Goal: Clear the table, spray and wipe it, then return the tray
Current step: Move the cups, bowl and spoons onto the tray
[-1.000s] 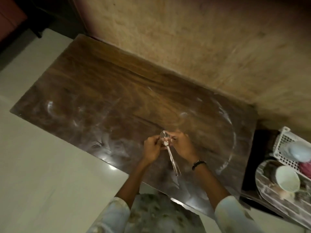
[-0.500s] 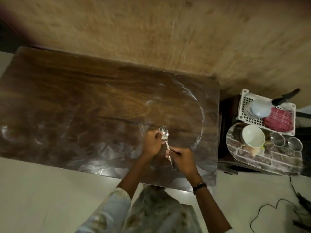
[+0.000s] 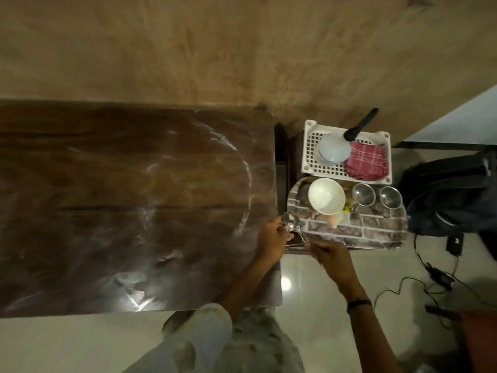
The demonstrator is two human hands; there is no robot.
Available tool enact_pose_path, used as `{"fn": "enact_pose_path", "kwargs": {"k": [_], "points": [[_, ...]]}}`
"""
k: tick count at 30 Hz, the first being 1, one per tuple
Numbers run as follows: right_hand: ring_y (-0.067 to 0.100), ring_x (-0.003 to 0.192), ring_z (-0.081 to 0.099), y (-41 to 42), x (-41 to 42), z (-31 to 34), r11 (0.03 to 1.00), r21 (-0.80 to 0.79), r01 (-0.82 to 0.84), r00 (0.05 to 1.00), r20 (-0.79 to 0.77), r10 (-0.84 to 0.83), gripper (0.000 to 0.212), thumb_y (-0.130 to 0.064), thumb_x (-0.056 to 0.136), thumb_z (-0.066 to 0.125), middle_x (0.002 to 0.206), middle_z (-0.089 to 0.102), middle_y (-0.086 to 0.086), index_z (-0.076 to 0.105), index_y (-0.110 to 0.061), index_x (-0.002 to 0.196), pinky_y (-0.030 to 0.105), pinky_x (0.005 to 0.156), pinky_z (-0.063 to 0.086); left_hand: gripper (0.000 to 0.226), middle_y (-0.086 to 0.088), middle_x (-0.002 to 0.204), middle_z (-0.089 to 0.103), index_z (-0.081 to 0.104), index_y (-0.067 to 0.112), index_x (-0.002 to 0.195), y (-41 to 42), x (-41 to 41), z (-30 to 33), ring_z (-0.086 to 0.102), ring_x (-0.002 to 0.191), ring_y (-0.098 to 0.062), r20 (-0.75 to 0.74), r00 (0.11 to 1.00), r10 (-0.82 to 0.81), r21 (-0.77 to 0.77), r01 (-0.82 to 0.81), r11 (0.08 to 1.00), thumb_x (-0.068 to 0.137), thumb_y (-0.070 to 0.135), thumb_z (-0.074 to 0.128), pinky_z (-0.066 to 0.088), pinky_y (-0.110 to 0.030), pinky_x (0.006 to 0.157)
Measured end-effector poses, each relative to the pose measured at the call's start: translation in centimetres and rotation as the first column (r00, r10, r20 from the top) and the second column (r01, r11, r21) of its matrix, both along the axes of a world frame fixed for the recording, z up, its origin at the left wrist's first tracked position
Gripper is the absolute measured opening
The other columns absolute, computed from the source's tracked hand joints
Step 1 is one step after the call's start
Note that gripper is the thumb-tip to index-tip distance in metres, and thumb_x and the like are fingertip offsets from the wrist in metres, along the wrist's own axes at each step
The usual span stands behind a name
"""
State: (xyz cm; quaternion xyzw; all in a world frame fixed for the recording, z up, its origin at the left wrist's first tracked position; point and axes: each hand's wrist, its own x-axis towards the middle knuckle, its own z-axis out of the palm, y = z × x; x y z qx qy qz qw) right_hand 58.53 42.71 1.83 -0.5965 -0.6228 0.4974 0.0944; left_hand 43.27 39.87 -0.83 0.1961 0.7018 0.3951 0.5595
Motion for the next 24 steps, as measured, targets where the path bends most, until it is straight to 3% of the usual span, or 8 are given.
{"fn": "enact_pose_path", "kwargs": {"k": [4,6,8,11,14,18,20,24], "points": [[0.012,0.082,0.064,6.5,7.7,-2.1,0.971,0.01,-0.24,0.952,0.199,0.233,0.014,0.001,0.08,0.069,0.094,0.071,0.007,0.074,0.002,0.093,-0.002,0.067,0.038,0.038,-0.017,0.093,0.071,0.067,0.012,0.104,1.9,6.0,-3.1,0.068,0.088,-0.036,-0.036,0.998,0.061,-0.032,-0.062,0.998,0.071,0.029,0.06,0.057,-0.049,0.081],[0.0,0.081,0.062,9.3,10.2,-3.0,0.959,0.004,-0.283,0.935,0.223,0.274,0.019,0.007,0.077,0.069,0.096,0.065,0.004,0.071,0.008,0.096,-0.001,0.066,0.039,0.028,-0.017,0.087,0.072,0.07,0.007,0.094,2.9,8.7,-5.3,0.069,0.082,-0.033,-0.106,0.993,0.043,-0.061,-0.05,0.997,0.076,0.027,0.061,0.058,-0.048,0.076],[-0.005,0.078,0.062,11.6,11.9,-4.4,0.942,0.021,-0.336,0.918,0.23,0.322,0.019,0.007,0.075,0.071,0.093,0.067,0.01,0.072,0.007,0.094,0.008,0.069,0.043,0.024,-0.017,0.078,0.072,0.072,0.004,0.085,4.2,10.4,-5.1,0.069,0.073,-0.028,-0.174,0.985,0.011,-0.074,-0.024,0.997,0.078,0.024,0.061,0.058,-0.041,0.07],[0.016,0.085,0.063,13.4,13.1,-6.4,0.891,0.092,-0.444,0.878,0.239,0.413,0.021,0.005,0.077,0.07,0.095,0.07,0.012,0.075,-0.003,0.096,0.006,0.078,0.046,0.018,-0.016,0.075,0.072,0.073,0.0,0.079,5.9,11.8,-5.3,0.062,0.066,-0.02,-0.331,0.942,-0.054,-0.1,0.022,0.995,0.085,0.013,0.061,0.045,-0.027,0.059],[0.019,0.082,0.064,13.9,13.4,-7.7,0.893,0.143,-0.426,0.896,0.202,0.395,0.027,0.007,0.076,0.07,0.09,0.069,0.006,0.075,-0.007,0.099,0.03,0.081,0.055,0.017,-0.014,0.075,0.072,0.074,0.002,0.081,7.0,12.1,-6.1,0.065,0.07,-0.025,-0.373,0.927,-0.048,-0.162,-0.014,0.987,0.084,0.015,0.064,0.044,-0.029,0.06],[0.001,0.088,0.052,14.0,13.4,-8.4,0.861,0.225,-0.457,0.885,0.218,0.413,0.03,0.01,0.074,0.066,0.094,0.07,0.013,0.074,-0.004,0.099,0.0,0.079,0.036,0.017,-0.016,0.064,0.07,0.073,0.002,0.069,7.6,12.1,-6.4,0.058,0.056,-0.02,-0.334,0.942,-0.001,-0.147,-0.051,0.988,0.079,0.014,0.068,0.041,-0.024,0.056],[-0.01,0.085,0.048,13.9,13.8,-9.0,0.836,0.262,-0.482,0.874,0.218,0.435,0.029,0.008,0.074,0.066,0.091,0.07,0.013,0.075,-0.005,0.098,-0.003,0.078,0.035,0.014,-0.013,0.061,0.068,0.073,0.002,0.069,7.6,12.0,-6.3,0.054,0.054,-0.015,-0.328,0.945,0.003,-0.132,-0.049,0.99,0.078,0.011,0.068,0.038,-0.02,0.052],[0.015,0.1,0.059,13.4,14.3,-7.9,0.799,0.288,-0.528,0.847,0.243,0.473,0.034,-0.006,0.079,0.073,0.108,0.068,0.007,0.069,-0.011,0.113,0.027,0.089,0.05,0.015,0.001,0.057,0.059,0.073,-0.001,0.076,7.5,11.8,-5.7,0.05,0.052,-0.009,-0.259,0.966,-0.028,-0.153,-0.012,0.988,0.08,0.013,0.069,0.036,-0.011,0.05]]}}
